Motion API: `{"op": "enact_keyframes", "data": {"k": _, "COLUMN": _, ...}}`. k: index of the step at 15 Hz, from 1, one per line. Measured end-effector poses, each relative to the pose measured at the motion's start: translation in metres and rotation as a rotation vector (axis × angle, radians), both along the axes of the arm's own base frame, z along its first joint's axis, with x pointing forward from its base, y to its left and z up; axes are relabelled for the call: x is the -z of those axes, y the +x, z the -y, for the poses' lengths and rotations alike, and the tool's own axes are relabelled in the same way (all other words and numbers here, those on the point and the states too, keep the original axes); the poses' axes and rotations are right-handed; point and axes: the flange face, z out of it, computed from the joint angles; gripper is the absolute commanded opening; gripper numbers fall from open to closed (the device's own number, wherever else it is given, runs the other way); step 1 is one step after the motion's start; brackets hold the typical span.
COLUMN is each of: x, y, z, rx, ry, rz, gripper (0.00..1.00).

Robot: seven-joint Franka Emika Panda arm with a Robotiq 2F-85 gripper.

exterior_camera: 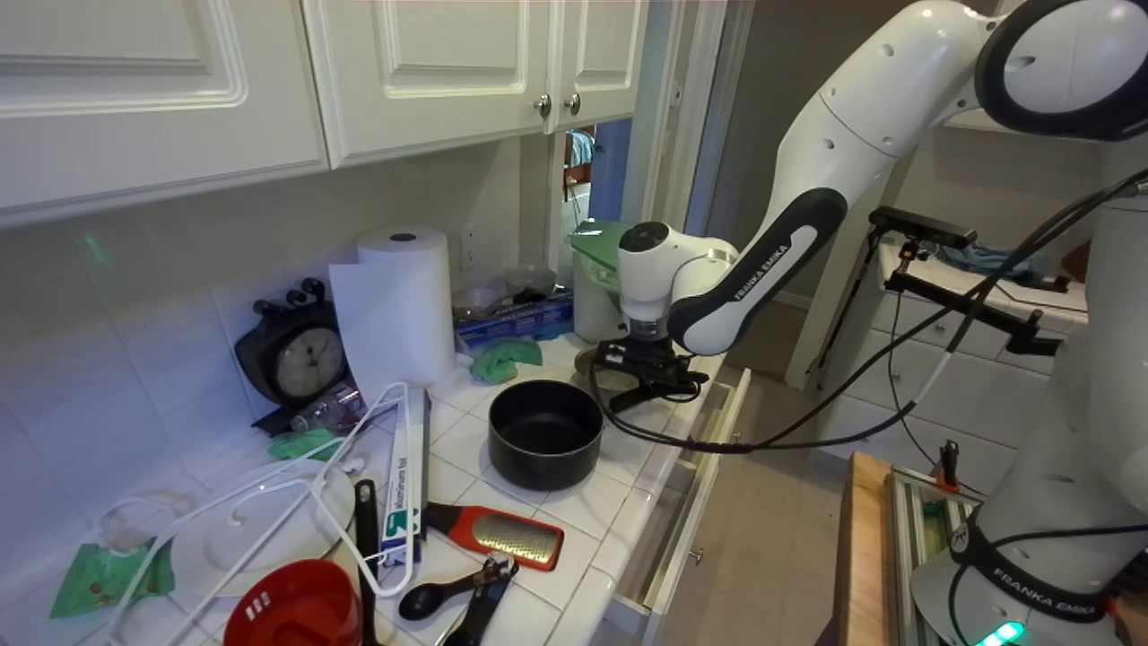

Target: Remove the silver pot from the inside of the black pot

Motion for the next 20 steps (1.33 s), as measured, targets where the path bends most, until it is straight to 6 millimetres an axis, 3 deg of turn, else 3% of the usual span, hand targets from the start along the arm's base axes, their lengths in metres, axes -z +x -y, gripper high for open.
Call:
{"op": "enact_keyframes", "data": {"k": 4, "x": 0.001, "y": 0.000, "z": 0.000, "rx": -0.001, "ry": -0.003, "rz": -0.002, "gripper": 0.99}}
{"op": "enact_keyframes", "data": {"k": 8, "x": -0.011, "y": 0.004, "z": -0.002, "rx": -0.006, "ry": -0.006, "rz": 0.021, "gripper": 1.00}}
{"op": "enact_keyframes", "data": {"k": 12, "x": -0.041, "y": 0.009, "z": -0.009, "rx": -0.060, "ry": -0.006, "rz": 0.057, "gripper": 1.00}}
{"op": "enact_keyframes", "data": {"k": 20, "x": -0.109, "y": -0.003, "z": -0.034, "rx": -0.446, "ry": -0.044, "rz": -0.013, "gripper": 1.00}}
